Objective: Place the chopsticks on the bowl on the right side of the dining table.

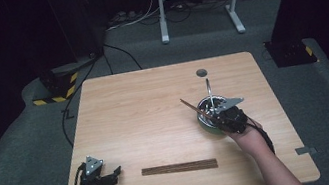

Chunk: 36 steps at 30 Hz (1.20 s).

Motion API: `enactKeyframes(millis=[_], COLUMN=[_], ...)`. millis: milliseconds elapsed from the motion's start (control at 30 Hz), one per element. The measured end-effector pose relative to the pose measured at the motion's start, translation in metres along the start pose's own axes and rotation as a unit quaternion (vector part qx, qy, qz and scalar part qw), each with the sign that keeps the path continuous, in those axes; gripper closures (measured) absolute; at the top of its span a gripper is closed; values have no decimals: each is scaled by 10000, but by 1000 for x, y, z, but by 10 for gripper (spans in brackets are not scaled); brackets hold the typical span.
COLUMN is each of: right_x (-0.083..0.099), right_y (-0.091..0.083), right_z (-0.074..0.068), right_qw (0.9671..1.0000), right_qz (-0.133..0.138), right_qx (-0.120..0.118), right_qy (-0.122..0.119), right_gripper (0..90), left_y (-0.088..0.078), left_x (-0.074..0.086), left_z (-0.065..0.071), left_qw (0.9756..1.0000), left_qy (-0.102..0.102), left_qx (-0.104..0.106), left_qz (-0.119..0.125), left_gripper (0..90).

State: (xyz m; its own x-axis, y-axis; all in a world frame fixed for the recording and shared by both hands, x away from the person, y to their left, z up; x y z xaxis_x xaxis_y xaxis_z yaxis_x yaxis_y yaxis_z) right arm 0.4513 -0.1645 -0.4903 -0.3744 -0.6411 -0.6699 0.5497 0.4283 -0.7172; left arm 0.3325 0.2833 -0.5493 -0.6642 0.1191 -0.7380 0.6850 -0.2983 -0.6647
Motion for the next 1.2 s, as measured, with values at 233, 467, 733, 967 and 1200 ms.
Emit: enactKeyframes(millis=[233, 467, 733, 967, 1200], right_x=[1, -2, 23, 58, 69], right_y=[-2, -21, -51, -56, -55], right_z=[2, 0, -28, -52, -52], right_qw=[9999, 9994, 9959, 9908, 9898], right_qz=[43, 327, 627, 879, 911], right_qx=[-93, 93, 607, 820, 837], right_qy=[49, 109, 236, 619, 707], right_gripper=[713, 675, 717, 885, 892], left_y=[0, 0, 0, -1, 0], left_x=[0, 0, 0, 0, -8], left_z=[0, 0, 0, -1, -7], left_qw=[10000, 10000, 10000, 10000, 9996], left_qy=[0, -5, 3, -2, -290], left_qx=[-6, -12, 9, 7, 59], left_qz=[-11, -10, 8, 46, 3], left_gripper=[226, 227, 229, 268, 474])
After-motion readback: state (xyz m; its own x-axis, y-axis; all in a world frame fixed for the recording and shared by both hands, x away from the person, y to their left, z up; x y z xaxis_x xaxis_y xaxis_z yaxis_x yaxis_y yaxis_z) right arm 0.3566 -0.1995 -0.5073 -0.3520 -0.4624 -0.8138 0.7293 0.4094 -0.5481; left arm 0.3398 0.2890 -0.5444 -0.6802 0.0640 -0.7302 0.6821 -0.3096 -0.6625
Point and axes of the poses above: each handheld gripper's, and its own axes: y roughly forward along the jaws, x roughly out of its underside, z roughly to its right, the point moved 3 cm from there along y, roughly forward along the jaws, and after that the axes turned 8 degrees about -y, right-handed, at the moved point
